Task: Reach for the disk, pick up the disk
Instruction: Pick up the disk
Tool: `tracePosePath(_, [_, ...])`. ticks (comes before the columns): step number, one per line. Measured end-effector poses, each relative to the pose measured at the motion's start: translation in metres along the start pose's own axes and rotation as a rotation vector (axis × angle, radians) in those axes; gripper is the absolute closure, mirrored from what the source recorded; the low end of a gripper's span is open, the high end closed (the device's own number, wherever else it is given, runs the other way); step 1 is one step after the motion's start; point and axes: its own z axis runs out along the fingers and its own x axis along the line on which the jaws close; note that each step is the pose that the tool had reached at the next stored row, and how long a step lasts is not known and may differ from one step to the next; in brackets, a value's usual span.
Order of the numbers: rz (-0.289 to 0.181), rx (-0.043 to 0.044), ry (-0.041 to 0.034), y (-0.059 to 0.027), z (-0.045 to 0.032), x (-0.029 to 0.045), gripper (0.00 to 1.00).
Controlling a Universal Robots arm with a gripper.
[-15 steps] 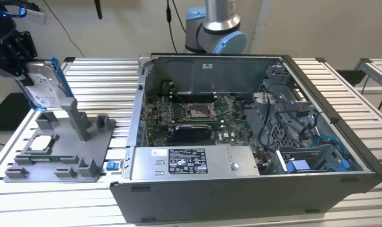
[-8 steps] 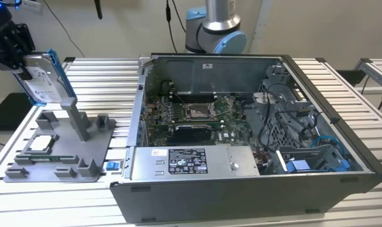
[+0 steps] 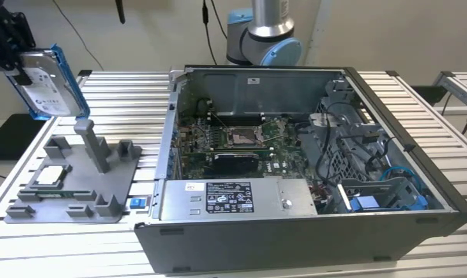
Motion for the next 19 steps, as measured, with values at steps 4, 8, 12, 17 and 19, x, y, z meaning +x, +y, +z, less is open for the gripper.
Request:
tracePosePath(4, [0.0,0.0001,-0.0001,-0.0008,-0.0102,-0.0006,1.0])
tracePosePath(8, [0.0,0.0001,-0.0013,-0.0013,-0.016,-0.0009,1.0])
tracePosePath(12, [0.0,-0.0002,-0.0031,-0.0013,-0.0161,-0.0009,1.0])
tracePosePath(17, [0.0,-0.0001,-0.0038,-0.0015,-0.0195,-0.0011,1.0])
tracePosePath(19, [0.0,-0.0002,-0.0037,-0.0019,-0.0238,-0.0013,1.0])
